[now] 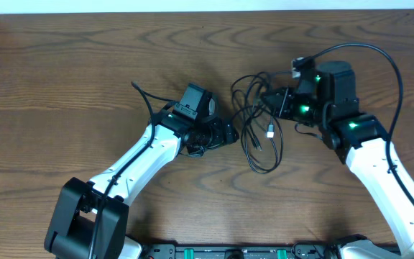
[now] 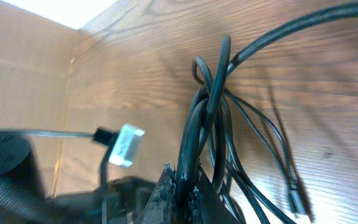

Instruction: Untangle cables

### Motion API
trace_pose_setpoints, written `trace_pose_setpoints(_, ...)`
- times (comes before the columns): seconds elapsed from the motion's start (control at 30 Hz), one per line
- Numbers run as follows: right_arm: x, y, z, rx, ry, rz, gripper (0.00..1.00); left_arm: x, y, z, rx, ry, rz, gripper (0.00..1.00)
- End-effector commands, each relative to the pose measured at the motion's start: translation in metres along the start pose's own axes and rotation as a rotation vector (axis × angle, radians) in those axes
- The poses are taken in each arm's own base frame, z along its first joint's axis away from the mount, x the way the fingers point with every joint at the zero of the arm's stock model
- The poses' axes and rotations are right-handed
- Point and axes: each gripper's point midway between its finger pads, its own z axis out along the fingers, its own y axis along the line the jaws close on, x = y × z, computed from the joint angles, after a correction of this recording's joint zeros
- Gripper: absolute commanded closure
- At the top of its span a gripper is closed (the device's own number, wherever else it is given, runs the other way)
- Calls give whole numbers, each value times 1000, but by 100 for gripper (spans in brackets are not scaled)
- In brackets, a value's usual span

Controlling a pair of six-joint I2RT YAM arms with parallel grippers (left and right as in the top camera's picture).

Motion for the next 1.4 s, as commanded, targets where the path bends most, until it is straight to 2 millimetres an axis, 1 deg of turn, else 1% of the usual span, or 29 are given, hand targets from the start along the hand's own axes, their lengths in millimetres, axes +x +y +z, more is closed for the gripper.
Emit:
trace_pose_setpoints(0.0, -10, -10, -6, 39, -36, 38, 98, -7, -1, -2, -13, -33, 62, 10)
trace_pose_setpoints(0.03, -10, -11, -6, 43, -33, 42, 99, -7, -7, -2, 13, -30, 69, 9)
trace_pose_setpoints(0.1, -8, -11, -6, 46, -27, 53, 98, -5, -26, -2, 100, -17, 114, 10)
trace_pose_setpoints(0.13, -7, -11, -6, 46, -25, 65, 98, -3, -42, -2, 162, -12, 166, 10)
trace_pose_setpoints(0.23, -6, -9, -6, 29, -13, 93, 99, 3, -65, 1, 218, -31, 279, 10)
trace_pose_setpoints(0.3, -3, -4, -6, 3, 6, 110, 99, 3, -63, 7, 153, -75, 311, 9)
trace_pose_setpoints(0.4, 2, 4, -7, -42, 39, 114, 99, -3, -48, 14, -13, -172, 323, 10)
trace_pose_setpoints(0.47, 5, 8, -8, -76, 60, 118, 99, -11, -34, 12, -138, -258, 303, 10)
trace_pose_setpoints(0.53, 5, 14, -14, -130, 86, 128, 99, -21, -19, 7, -250, -343, 264, 11)
trace_pose_setpoints(0.6, 3, 18, -23, -179, 97, 138, 98, -29, -3, -1, -345, -413, 219, 20)
trace_pose_setpoints(0.63, 1, 19, -28, -202, 98, 143, 98, -32, 4, -5, -386, -441, 195, 32)
trace_pose_setpoints(0.7, -5, 22, -42, -246, 88, 148, 98, -37, 17, -12, -454, -479, 165, 64)
trace_pose_setpoints(0.77, -14, 18, -55, -251, 48, 140, 98, -40, 31, -20, -525, -519, 139, 87)
trace_pose_setpoints(0.8, -19, 14, -60, -238, 21, 124, 99, -42, 38, -25, -561, -540, 120, 92)
trace_pose_setpoints(0.87, -29, -3, -73, -175, -46, 112, 98, -45, 54, -39, -643, -592, 65, 92)
trace_pose_setpoints(0.97, -36, -31, -90, -71, -110, 147, 98, -47, 83, -62, -766, -668, -39, 92)
trace_pose_setpoints(1.03, -40, -54, -100, 19, -151, 174, 98, -47, 101, -77, -834, -704, -112, 92)
trace_pose_setpoints(1.07, -41, -69, -106, 86, -176, 204, 98, -47, 111, -85, -865, -717, -152, 92)
trace_pose_setpoints(1.23, -38, -135, -131, 404, -257, 313, 99, -44, 148, -106, -945, -725, -323, 92)
trace_pose_setpoints(1.37, -32, -178, -158, 685, -316, 347, 98, -41, 180, -127, -989, -760, -529, 92)
